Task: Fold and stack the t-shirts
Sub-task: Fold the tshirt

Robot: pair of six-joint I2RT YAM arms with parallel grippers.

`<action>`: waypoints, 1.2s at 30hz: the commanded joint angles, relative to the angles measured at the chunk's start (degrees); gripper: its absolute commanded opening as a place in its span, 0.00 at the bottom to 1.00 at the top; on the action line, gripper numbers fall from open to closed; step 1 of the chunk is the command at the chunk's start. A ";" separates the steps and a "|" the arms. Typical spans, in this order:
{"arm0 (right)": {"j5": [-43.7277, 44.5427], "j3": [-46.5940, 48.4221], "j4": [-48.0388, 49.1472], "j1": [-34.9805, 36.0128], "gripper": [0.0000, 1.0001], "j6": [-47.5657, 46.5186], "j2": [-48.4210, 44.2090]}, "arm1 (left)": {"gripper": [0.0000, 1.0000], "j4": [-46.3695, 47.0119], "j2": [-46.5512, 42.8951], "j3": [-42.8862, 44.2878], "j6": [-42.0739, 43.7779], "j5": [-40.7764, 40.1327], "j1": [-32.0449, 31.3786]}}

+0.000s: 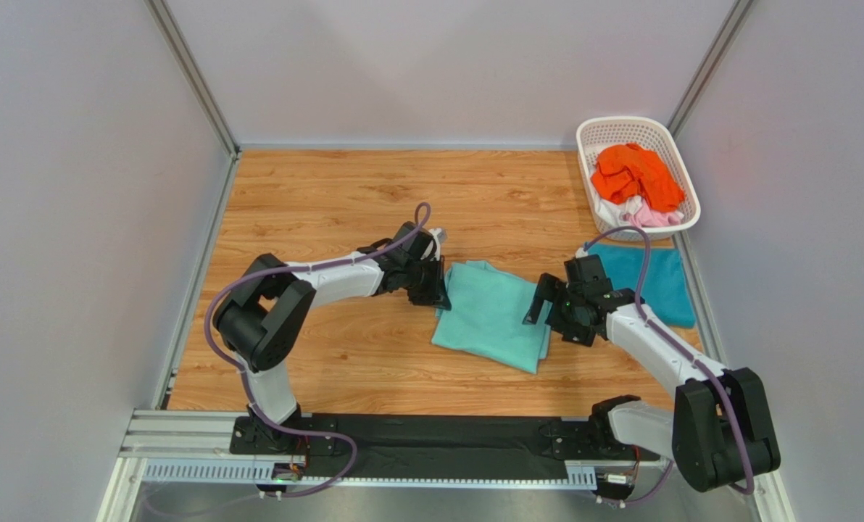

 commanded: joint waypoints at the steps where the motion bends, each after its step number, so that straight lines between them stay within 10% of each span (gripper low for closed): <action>1: -0.91 0.32 1.84 -0.33 1.00 -1.58 -0.03 | 0.00 -1.33 0.07 0.88 1.70 -0.99 -0.11; 8: -2.23 0.67 1.84 -0.33 1.00 -2.38 -0.99 | 0.41 -5.11 -3.79 1.93 3.36 -1.95 -0.11; 20: -3.63 0.76 2.55 -0.24 1.00 -3.00 -1.35 | 0.70 -10.48 -6.44 4.38 6.62 -8.20 -0.11; 30: -3.37 0.23 2.55 -0.24 1.00 -3.00 -1.26 | 0.62 -9.43 3.67 8.96 5.48 -1.35 -0.20; 36: -3.28 0.06 2.64 -0.24 1.00 -2.99 -0.12 | 0.32 -6.35 5.34 8.52 3.81 3.05 -1.08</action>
